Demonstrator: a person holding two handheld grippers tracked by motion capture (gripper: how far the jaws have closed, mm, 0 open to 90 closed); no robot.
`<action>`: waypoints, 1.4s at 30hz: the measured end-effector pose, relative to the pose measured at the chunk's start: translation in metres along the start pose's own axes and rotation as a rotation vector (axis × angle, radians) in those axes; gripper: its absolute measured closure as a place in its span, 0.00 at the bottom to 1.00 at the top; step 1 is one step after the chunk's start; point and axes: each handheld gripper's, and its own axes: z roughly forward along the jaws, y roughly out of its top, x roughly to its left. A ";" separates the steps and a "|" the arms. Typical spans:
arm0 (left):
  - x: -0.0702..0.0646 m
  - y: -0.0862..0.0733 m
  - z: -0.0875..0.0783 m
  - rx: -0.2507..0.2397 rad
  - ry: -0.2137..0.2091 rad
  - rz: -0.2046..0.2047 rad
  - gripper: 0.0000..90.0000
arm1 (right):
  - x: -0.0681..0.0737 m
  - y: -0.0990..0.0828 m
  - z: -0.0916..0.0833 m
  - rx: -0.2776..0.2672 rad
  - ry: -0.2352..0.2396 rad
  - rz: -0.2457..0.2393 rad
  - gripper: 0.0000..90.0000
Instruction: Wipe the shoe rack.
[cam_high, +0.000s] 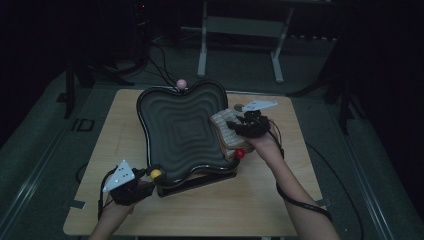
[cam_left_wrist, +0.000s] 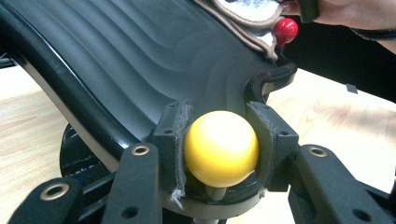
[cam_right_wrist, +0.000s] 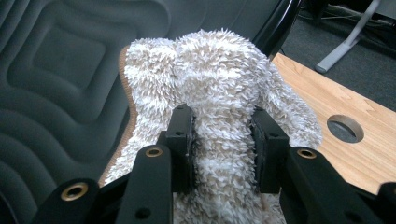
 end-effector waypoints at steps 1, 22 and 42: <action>0.000 0.000 0.000 -0.002 0.001 -0.001 0.66 | 0.001 -0.002 -0.001 -0.001 0.002 0.001 0.73; 0.002 -0.001 0.000 -0.007 -0.014 -0.004 0.66 | 0.001 -0.015 -0.011 0.000 0.040 0.038 0.73; 0.003 -0.001 0.000 -0.004 -0.026 0.004 0.66 | 0.008 0.106 0.014 -0.124 -0.052 0.031 0.73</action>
